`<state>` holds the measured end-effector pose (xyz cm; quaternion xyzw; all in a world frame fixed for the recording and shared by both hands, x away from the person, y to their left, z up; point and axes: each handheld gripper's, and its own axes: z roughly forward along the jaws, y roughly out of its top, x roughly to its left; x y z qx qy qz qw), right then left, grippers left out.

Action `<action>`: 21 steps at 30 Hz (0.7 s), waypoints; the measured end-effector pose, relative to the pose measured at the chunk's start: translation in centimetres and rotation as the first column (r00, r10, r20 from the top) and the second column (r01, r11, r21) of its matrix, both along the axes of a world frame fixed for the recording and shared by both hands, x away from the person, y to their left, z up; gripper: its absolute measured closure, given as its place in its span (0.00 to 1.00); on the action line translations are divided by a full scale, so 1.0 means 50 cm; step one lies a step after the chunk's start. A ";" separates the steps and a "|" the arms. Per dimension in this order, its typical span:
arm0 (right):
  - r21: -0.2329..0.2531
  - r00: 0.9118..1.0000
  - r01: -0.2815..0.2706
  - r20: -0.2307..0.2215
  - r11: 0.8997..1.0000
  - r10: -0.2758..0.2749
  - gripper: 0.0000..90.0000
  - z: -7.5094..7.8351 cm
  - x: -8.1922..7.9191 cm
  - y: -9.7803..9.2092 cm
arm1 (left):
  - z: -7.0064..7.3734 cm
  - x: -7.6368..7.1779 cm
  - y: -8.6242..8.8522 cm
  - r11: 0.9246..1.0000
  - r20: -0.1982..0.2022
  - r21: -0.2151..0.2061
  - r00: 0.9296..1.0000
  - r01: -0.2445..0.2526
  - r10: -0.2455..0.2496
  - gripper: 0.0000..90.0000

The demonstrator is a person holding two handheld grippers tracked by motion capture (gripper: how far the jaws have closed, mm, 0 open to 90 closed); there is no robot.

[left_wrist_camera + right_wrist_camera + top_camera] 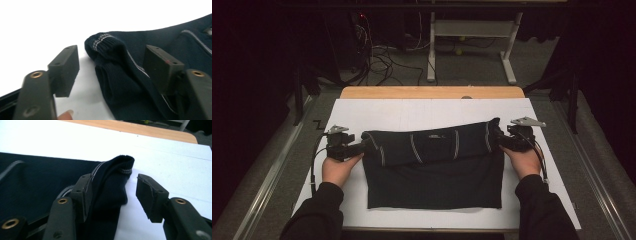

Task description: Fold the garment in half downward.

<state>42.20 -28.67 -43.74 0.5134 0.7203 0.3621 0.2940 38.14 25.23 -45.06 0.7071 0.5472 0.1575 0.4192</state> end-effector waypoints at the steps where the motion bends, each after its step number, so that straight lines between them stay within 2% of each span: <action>1: 0.004 1.000 -0.010 0.003 1.000 0.010 0.52 0.001 -0.011 -0.001 | 0.002 -0.011 -0.004 1.000 0.008 -0.009 1.000 0.026 -0.025 0.29; 3: 0.022 0.999 -0.045 0.004 0.999 0.045 0.51 -0.002 -0.032 -0.001 | 0.001 -0.030 -0.021 0.995 0.013 -0.017 0.996 0.094 -0.093 0.29; 5: 0.031 0.996 -0.084 -0.001 0.996 0.085 0.51 -0.010 -0.049 0.006 | -0.007 -0.042 -0.043 0.983 0.002 -0.019 0.983 0.183 -0.183 0.31; 6: 0.034 0.994 -0.111 -0.011 0.993 0.112 0.51 -0.016 -0.053 0.010 | -0.013 -0.044 -0.057 0.977 -0.010 -0.008 0.977 0.212 -0.212 0.35; 8: 0.028 0.989 -0.143 -0.029 0.989 0.144 0.51 -0.029 -0.057 0.023 | -0.024 -0.042 -0.082 0.969 -0.037 0.028 0.969 0.245 -0.244 0.36; 11: 0.025 0.987 -0.154 -0.046 0.988 0.155 0.52 -0.044 -0.052 0.043 | -0.037 -0.035 -0.099 0.962 -0.063 0.035 0.961 0.272 -0.269 0.48; 14: 0.014 0.985 -0.153 -0.074 0.988 0.154 0.62 -0.052 -0.045 0.053 | -0.043 -0.032 -0.105 0.960 -0.076 0.034 0.959 0.278 -0.275 0.64; 16: 0.013 0.982 -0.171 -0.082 0.985 0.171 0.79 -0.054 -0.045 0.053 | -0.045 -0.035 -0.111 0.954 -0.069 0.049 0.954 0.296 -0.292 0.76; 17: 0.011 0.981 -0.178 -0.082 0.984 0.178 0.85 -0.053 -0.047 0.053 | -0.044 -0.036 -0.114 0.953 -0.063 0.059 0.954 0.296 -0.293 0.78; 18: 0.012 0.979 -0.186 -0.080 0.983 0.186 0.88 -0.051 -0.050 0.054 | -0.042 -0.038 -0.114 0.954 -0.050 0.062 0.956 0.292 -0.289 0.80; 21: -0.007 0.980 -0.194 -0.040 0.981 0.193 0.89 -0.037 -0.062 0.055 | -0.023 -0.039 -0.105 0.966 -0.001 0.045 0.967 0.255 -0.256 0.80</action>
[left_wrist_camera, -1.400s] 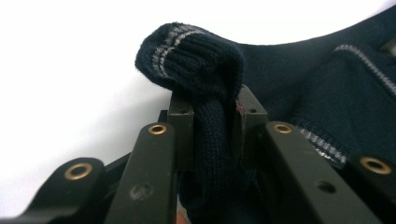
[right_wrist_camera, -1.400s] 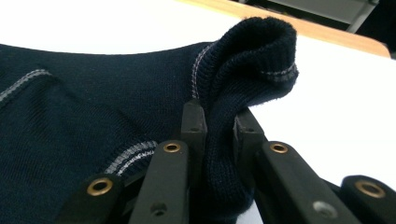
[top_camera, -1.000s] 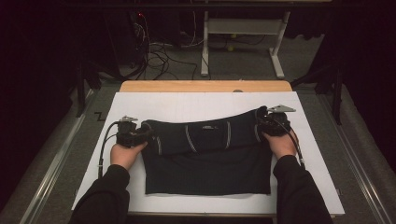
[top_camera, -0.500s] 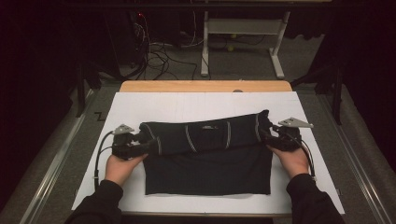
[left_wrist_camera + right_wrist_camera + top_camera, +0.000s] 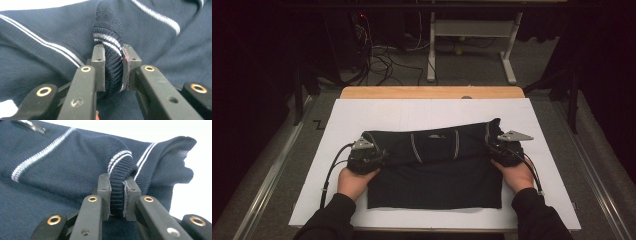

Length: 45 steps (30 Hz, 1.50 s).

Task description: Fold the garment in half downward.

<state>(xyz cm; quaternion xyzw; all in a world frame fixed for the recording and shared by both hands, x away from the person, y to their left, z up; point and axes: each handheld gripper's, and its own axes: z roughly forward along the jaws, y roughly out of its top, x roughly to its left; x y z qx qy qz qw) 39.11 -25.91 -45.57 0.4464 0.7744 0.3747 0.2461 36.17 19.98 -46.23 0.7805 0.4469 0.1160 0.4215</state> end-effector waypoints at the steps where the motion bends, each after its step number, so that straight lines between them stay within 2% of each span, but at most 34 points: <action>1: 0.007 0.999 0.000 0.035 1.000 0.000 0.89 0.019 -0.008 -0.001 | 0.013 0.001 0.004 1.000 0.020 -0.010 1.000 -0.011 0.011 0.80; 4: 0.019 0.999 0.000 0.054 1.000 -0.001 0.89 0.035 -0.012 -0.002 | 0.047 0.005 0.010 1.000 0.062 -0.018 0.998 -0.026 0.027 0.80; 5: 0.023 0.997 -0.006 0.083 1.000 0.004 0.89 0.055 -0.017 -0.002 | 0.059 0.007 0.012 0.999 0.075 -0.025 0.997 -0.031 0.032 0.80; 6: 0.023 0.997 -0.006 0.083 1.000 0.004 0.89 0.055 -0.017 -0.002 | 0.072 0.008 0.014 0.999 0.089 -0.029 0.995 -0.035 0.038 0.80; 11: 0.048 0.988 -0.019 0.151 0.999 0.012 0.89 0.101 -0.037 0.000 | 0.124 0.009 0.023 0.997 0.148 -0.057 0.987 -0.055 0.062 0.80; 15: 0.061 0.980 -0.039 0.199 0.997 0.026 0.89 0.126 -0.059 0.001 | 0.139 -0.002 0.031 0.996 0.172 -0.071 0.983 -0.054 0.065 0.80; 20: 0.075 0.972 -0.070 0.228 0.995 0.052 0.89 0.128 -0.098 -0.002 | 0.128 -0.039 0.037 0.998 0.190 -0.053 0.981 -0.018 0.028 0.80; 24: 0.085 0.971 -0.095 0.225 0.992 0.074 0.89 0.106 -0.140 -0.010 | 0.096 -0.082 0.042 0.999 0.177 -0.028 0.984 0.018 -0.012 0.80; 27: 0.075 0.974 -0.108 0.208 0.991 0.090 0.89 0.079 -0.172 -0.012 | 0.067 -0.115 0.044 0.999 0.146 -0.001 0.988 0.050 -0.050 0.80; 30: 0.041 0.977 -0.117 0.185 0.992 0.108 0.89 0.053 -0.199 -0.012 | 0.037 -0.143 0.042 0.995 0.120 0.057 0.989 0.081 -0.087 0.80; 35: -0.006 0.982 -0.132 0.136 0.991 0.132 0.89 0.018 -0.232 -0.018 | -0.003 -0.174 0.041 0.988 0.057 0.094 0.990 0.122 -0.128 0.79; 37: 0.000 0.985 -0.132 0.114 0.991 0.131 0.88 0.007 -0.240 -0.022 | -0.014 -0.181 0.039 0.986 0.030 0.096 0.990 0.136 -0.140 0.78; 39: 0.009 0.988 -0.132 0.084 0.991 0.131 0.85 -0.003 -0.244 -0.025 | -0.018 -0.181 0.038 0.985 -0.006 0.084 0.989 0.149 -0.149 0.71; 40: 0.009 0.989 -0.134 0.071 0.991 0.133 0.82 -0.007 -0.245 -0.026 | -0.016 -0.181 0.038 0.987 -0.007 0.080 0.990 0.141 -0.140 0.65; 42: 0.011 0.990 -0.127 0.070 0.992 0.125 0.73 -0.008 -0.247 -0.026 | -0.007 -0.180 0.039 0.990 -0.002 0.064 0.992 0.129 -0.129 0.54; 45: 0.061 0.990 -0.111 0.094 0.992 0.105 0.63 0.006 -0.245 -0.030 | 0.014 -0.171 0.036 0.993 0.027 0.033 0.993 0.117 -0.118 0.42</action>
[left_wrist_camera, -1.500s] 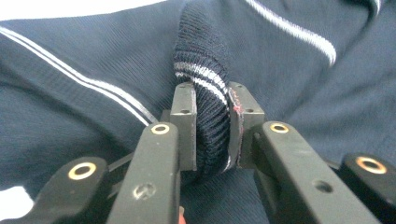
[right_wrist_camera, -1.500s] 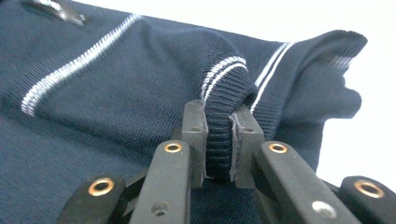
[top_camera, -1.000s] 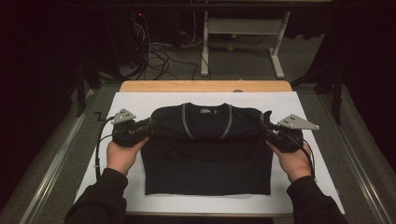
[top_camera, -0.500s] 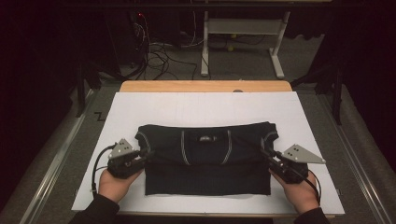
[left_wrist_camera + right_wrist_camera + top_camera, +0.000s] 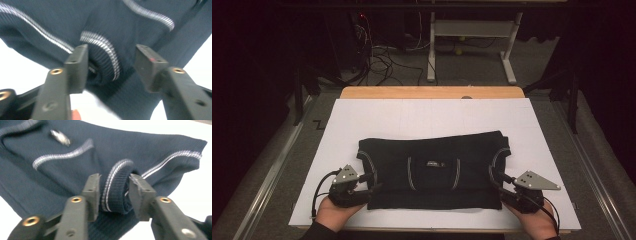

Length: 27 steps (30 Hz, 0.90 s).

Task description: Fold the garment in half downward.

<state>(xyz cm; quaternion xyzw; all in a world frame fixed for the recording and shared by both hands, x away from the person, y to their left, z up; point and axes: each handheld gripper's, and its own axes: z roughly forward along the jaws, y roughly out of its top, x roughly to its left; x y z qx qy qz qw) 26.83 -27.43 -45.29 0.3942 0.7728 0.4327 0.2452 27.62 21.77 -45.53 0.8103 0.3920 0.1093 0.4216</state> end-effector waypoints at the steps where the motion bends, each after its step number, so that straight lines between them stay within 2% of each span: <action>1: 0.013 1.000 0.006 0.006 1.000 -0.006 0.60 0.005 0.002 0.001 | 0.008 0.007 -0.004 1.000 0.007 -0.007 1.000 -0.003 0.003 0.40; 4: 0.002 1.000 0.008 0.011 1.000 -0.008 0.56 0.022 0.025 0.015 | 0.025 0.047 -0.028 1.000 -0.012 0.019 1.000 0.007 -0.007 0.36; 6: 0.016 0.999 -0.004 -0.036 1.000 0.004 0.52 0.025 0.056 0.030 | 0.027 0.084 -0.051 0.998 -0.044 0.056 0.999 -0.007 0.010 0.36; 7: 0.012 0.998 0.005 -0.063 1.000 -0.005 0.50 0.023 0.073 0.038 | 0.023 0.102 -0.063 0.995 -0.059 0.098 0.998 -0.021 0.027 0.36; 8: 0.005 0.996 0.016 -0.089 1.000 -0.015 0.49 0.018 0.090 0.045 | 0.014 0.119 -0.072 0.991 -0.101 0.131 0.994 -0.026 0.039 0.36; 9: -0.014 0.992 0.028 -0.126 1.000 -0.029 0.48 0.009 0.106 0.051 | 0.002 0.134 -0.078 0.988 -0.157 0.153 0.987 -0.019 0.044 0.36; 10: -0.043 0.986 0.040 -0.160 0.998 -0.046 0.49 -0.003 0.119 0.055 | -0.009 0.143 -0.081 0.985 -0.191 0.170 0.981 -0.001 0.034 0.39; 11: -0.067 0.980 0.045 -0.190 0.997 -0.057 0.51 -0.014 0.128 0.058 | -0.016 0.143 -0.081 0.984 -0.191 0.175 0.982 0.017 0.017 0.47; 12: -0.079 0.975 0.039 -0.215 0.996 -0.055 0.59 -0.024 0.132 0.059 | -0.018 0.139 -0.079 0.986 -0.179 0.165 0.984 0.020 0.010 0.54; 14: -0.083 0.980 0.025 -0.194 0.996 -0.041 0.77 -0.029 0.125 0.059 | -0.016 0.129 -0.072 0.991 -0.159 0.132 0.987 0.030 -0.009 0.69; 16: -0.073 0.985 0.006 -0.169 0.997 -0.018 0.84 -0.022 0.116 0.055 | -0.008 0.119 -0.070 0.992 -0.127 0.122 0.992 0.036 -0.020 0.78; 18: -0.071 0.990 -0.001 -0.138 0.997 -0.009 0.85 -0.012 0.107 0.055 | 0.004 0.109 -0.068 0.994 -0.090 0.108 0.996 0.032 -0.023 0.81; 22: -0.067 0.998 -0.016 -0.055 0.998 0.012 0.85 0.007 0.087 0.055 | 0.022 0.092 -0.057 0.996 -0.044 0.078 0.998 0.041 -0.038 0.81; 24: -0.068 1.000 -0.025 -0.019 0.997 0.024 0.85 0.013 0.077 0.054 | 0.027 0.084 -0.051 0.997 -0.017 0.068 0.999 0.040 -0.039 0.80; 27: -0.064 0.999 -0.031 0.006 0.997 0.032 0.85 0.017 0.065 0.052 | 0.031 0.073 -0.041 0.998 0.003 0.058 0.999 0.038 -0.038 0.77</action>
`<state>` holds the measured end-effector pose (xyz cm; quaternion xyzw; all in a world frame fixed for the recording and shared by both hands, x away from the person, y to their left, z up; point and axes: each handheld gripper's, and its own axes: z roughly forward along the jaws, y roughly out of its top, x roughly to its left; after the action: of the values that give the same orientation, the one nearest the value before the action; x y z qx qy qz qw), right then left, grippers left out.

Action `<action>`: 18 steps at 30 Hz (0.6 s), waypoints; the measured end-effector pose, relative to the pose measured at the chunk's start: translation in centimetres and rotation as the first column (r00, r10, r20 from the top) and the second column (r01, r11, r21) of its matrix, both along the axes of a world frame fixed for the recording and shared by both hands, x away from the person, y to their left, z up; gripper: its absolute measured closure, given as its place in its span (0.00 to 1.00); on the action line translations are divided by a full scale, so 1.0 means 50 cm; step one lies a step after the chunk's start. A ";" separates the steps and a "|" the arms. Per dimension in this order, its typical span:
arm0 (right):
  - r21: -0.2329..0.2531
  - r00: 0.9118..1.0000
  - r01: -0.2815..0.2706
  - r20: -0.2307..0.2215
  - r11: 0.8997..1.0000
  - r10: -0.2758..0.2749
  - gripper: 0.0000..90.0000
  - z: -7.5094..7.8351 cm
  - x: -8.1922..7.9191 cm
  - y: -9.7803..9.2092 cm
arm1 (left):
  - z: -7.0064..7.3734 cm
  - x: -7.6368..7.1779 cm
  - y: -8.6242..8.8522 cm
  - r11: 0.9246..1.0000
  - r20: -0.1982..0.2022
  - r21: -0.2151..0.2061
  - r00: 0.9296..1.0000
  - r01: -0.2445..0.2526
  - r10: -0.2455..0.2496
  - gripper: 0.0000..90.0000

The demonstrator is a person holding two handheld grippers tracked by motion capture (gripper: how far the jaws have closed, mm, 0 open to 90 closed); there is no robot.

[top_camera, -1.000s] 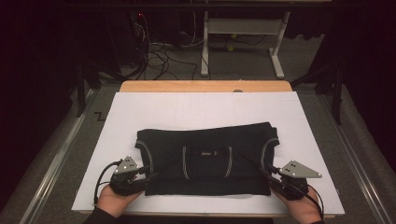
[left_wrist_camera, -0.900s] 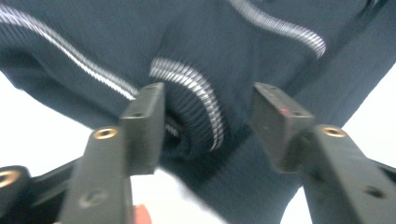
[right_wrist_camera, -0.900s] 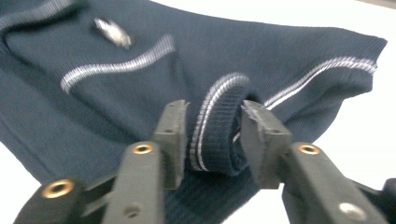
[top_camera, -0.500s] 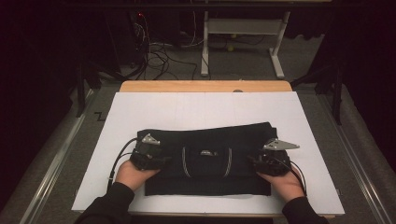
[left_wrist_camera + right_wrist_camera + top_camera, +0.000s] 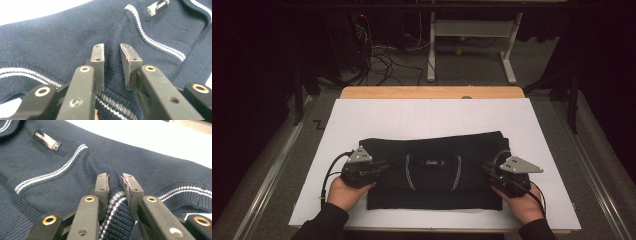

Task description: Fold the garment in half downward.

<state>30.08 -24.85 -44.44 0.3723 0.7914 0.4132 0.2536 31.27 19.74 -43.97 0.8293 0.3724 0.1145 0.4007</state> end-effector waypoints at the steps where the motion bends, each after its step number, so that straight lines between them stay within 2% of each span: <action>1: 0.009 1.000 -0.006 0.004 1.000 0.006 0.85 0.001 -0.004 -0.002 | 0.001 -0.003 0.002 1.000 0.013 0.001 1.000 0.002 -0.002 0.77; 4: 0.031 1.000 0.003 0.008 1.000 -0.004 0.85 0.008 -0.001 -0.003 | 0.009 0.017 0.000 1.000 0.011 0.003 1.000 -0.008 0.008 0.78; 6: 0.016 1.000 0.017 0.006 1.000 -0.017 0.86 0.015 0.017 0.002 | 0.022 0.042 -0.008 1.000 0.028 0.020 0.999 -0.023 0.023 0.81; 9: 0.018 0.999 0.048 0.006 0.999 -0.048 0.86 0.026 0.061 0.009 | 0.049 0.091 -0.009 0.997 0.038 -0.017 0.996 -0.074 0.075 0.81; 13: 0.021 0.995 0.098 0.022 0.995 -0.098 0.86 0.048 0.125 0.011 | 0.088 0.149 -0.013 0.991 0.103 -0.017 0.986 -0.132 0.133 0.81; 15: 0.038 0.992 0.118 0.030 0.992 -0.119 0.86 0.062 0.156 0.011 | 0.106 0.175 -0.015 0.989 0.119 -0.029 0.981 -0.148 0.150 0.81; 18: 0.036 0.988 0.147 0.046 0.988 -0.149 0.86 0.088 0.198 0.014 | 0.139 0.209 -0.019 0.984 0.153 -0.031 0.972 -0.173 0.176 0.81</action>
<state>39.99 -24.17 -40.04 0.4240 0.7483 0.4151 0.2965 41.71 18.79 -37.04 0.7783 0.4126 0.2102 0.4241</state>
